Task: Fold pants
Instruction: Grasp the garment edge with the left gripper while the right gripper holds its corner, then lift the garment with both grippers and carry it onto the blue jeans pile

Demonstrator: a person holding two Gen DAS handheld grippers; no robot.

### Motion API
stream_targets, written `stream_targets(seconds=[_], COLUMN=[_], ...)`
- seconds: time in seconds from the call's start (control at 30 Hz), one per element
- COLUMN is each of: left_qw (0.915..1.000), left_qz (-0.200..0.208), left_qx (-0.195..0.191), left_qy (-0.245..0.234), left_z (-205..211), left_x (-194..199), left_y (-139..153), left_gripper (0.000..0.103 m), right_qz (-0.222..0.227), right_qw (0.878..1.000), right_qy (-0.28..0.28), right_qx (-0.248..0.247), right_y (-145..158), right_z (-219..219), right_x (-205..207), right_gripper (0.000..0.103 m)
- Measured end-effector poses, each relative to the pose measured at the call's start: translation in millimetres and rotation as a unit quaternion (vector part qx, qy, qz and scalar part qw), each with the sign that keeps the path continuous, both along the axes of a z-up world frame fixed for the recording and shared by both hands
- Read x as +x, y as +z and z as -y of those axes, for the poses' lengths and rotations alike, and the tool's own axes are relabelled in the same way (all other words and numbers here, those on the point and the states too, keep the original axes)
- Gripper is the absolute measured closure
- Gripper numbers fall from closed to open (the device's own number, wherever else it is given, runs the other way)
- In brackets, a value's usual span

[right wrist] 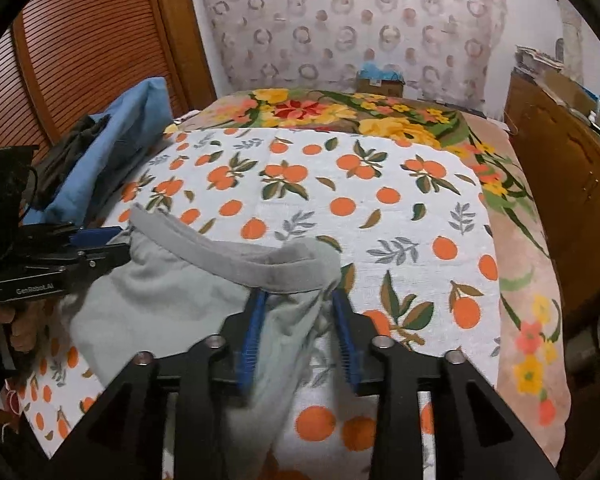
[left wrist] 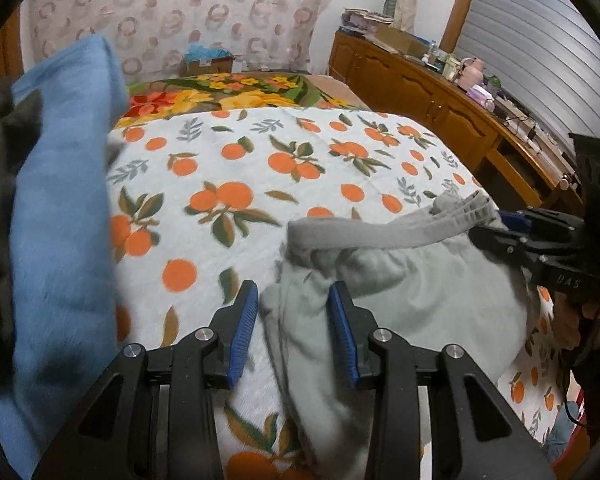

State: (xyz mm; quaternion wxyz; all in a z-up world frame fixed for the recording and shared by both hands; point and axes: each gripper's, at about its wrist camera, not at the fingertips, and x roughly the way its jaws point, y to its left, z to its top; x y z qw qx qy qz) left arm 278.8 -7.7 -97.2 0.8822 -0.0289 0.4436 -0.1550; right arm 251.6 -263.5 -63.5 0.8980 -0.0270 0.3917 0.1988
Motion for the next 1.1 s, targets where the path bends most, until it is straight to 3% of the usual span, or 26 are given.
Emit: stream_targets(seconds=[0.23,0.53,0.7,0.9,1.1], left_qw=[0.9997,0.9992,0.9992,0.9985,0.9955], left_qz=[0.005,-0.001,0.001,0.028,0.075], left_qx=[-0.004,-0.018,-0.018,-0.027,-0.044], left_qy=[-0.024,-0.036,-0.036,-0.040,-0.037], left_z=[4,5,6,7,-4], left_x=[2,-3,-6,-23,-52], left_y=[-1,0,2,17,55], left_gripper=[0.066,0.080,0.087,0.091,0.091], right_qz=[-0.016,-0.010,-0.014,0.007,0.067], right_qw=[1.000,1.000,0.999,0.999,0.996], right_qy=[0.013,0.018,0.033,0.026,0.025], right_qx=[0.019,0.021,0.028,0.030,0.046], right_y=[-8,-11,-11,1,43], right_z=[0,-5,-11,-14,-17], right_x=[8,9,7,-6,-41], right_gripper=[0.061,0.061,0.085,0.089,0.090])
